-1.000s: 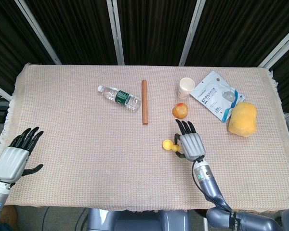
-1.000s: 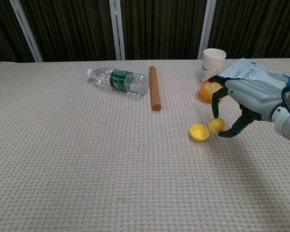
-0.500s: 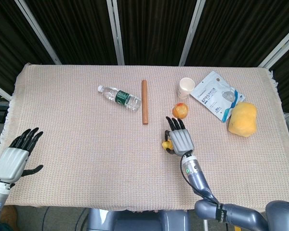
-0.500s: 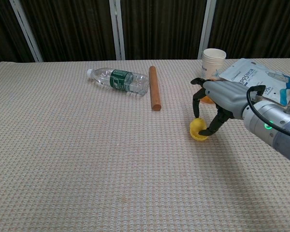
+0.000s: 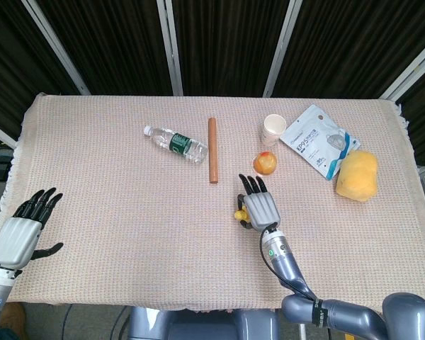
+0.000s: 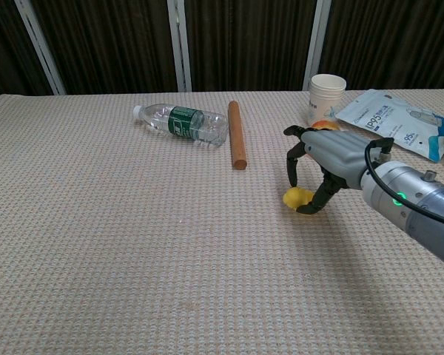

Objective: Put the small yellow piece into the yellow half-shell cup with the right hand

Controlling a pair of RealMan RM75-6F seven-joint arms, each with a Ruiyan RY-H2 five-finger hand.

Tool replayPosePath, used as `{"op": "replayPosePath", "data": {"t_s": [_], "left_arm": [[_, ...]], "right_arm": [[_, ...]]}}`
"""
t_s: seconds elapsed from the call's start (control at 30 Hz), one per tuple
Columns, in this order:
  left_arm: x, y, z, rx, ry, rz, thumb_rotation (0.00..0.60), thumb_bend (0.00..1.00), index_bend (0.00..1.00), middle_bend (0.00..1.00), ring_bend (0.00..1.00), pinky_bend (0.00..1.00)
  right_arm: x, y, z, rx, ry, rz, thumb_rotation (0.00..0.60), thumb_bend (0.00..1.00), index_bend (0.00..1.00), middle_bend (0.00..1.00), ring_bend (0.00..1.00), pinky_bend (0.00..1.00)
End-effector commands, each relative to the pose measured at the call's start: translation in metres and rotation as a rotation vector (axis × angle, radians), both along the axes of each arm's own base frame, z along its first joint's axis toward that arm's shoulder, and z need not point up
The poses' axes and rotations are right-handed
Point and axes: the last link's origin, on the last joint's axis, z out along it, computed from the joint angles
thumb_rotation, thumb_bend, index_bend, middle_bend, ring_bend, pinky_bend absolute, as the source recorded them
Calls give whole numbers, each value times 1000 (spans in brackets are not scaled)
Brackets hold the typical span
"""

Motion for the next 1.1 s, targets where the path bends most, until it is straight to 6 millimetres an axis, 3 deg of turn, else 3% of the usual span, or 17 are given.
{"op": "replayPosePath", "data": {"t_s": [0.03,1.1], "left_arm": [[0,0,0,1,0,-1,600,0,0,0,0,188],[1,0,0,2,5,0,600,0,0,0,0,191]], "right_arm": [[0,-1,0,0,0,0,600,129,556,0,0,0],[-19,-15,8,1,50,-31,600,141,533,0,0,0]]}}
